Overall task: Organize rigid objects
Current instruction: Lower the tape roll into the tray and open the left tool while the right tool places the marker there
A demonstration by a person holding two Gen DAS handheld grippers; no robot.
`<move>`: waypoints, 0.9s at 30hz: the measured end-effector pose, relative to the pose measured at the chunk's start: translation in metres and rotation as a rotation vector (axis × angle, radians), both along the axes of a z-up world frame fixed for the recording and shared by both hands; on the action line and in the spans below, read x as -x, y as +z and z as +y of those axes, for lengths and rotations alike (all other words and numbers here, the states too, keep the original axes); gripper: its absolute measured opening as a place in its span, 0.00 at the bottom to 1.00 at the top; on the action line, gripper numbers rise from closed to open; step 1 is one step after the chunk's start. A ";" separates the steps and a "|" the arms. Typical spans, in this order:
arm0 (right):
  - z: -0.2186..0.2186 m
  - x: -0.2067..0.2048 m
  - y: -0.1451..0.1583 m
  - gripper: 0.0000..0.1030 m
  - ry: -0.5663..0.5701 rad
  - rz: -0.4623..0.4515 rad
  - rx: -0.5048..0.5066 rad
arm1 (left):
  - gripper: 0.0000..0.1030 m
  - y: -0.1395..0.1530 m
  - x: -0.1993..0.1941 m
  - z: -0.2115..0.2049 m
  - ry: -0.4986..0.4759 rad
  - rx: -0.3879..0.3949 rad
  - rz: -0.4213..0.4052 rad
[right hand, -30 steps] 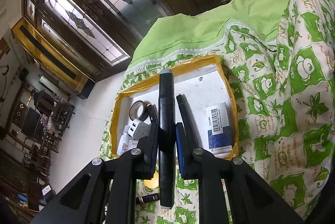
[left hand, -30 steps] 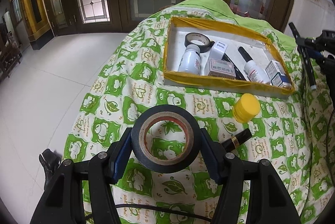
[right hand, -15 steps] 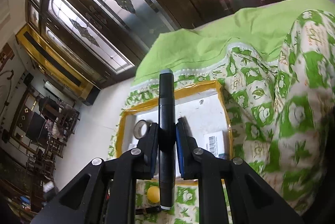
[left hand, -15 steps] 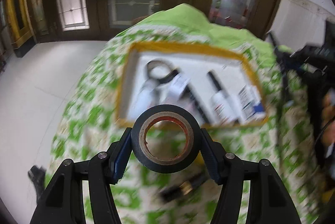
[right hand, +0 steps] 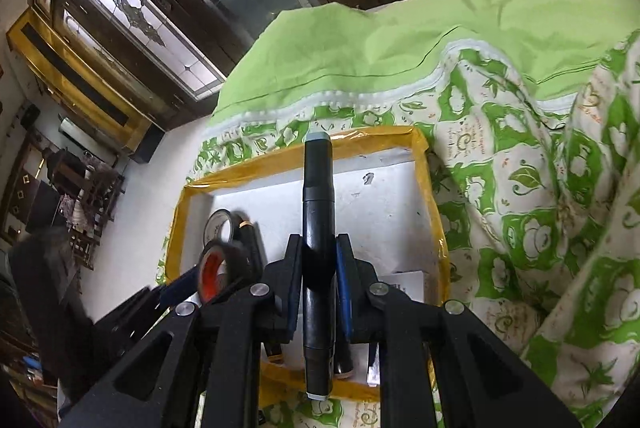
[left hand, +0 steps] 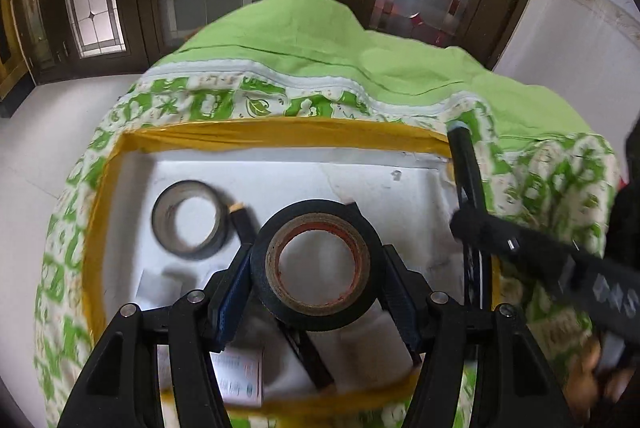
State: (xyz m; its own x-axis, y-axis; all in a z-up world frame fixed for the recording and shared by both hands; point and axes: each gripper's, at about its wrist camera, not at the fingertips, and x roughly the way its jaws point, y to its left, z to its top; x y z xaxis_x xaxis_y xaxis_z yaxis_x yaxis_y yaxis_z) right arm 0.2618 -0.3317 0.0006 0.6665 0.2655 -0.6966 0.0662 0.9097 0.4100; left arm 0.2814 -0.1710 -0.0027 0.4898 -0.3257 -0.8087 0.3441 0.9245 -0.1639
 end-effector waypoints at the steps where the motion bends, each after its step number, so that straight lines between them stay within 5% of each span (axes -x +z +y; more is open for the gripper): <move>1: 0.000 -0.002 -0.002 0.15 0.001 0.007 -0.003 | 0.64 -0.002 -0.004 -0.002 0.003 -0.006 0.001; 17: -0.001 -0.029 -0.039 0.15 -0.024 0.115 0.072 | 0.65 -0.026 -0.013 -0.021 -0.063 -0.145 -0.044; 21: -0.002 -0.028 -0.040 0.15 -0.038 0.112 0.079 | 0.75 -0.022 -0.010 -0.021 -0.075 -0.142 -0.056; 27: -0.006 -0.025 -0.037 0.20 -0.056 0.094 0.064 | 0.75 0.005 0.011 -0.007 -0.087 -0.123 -0.098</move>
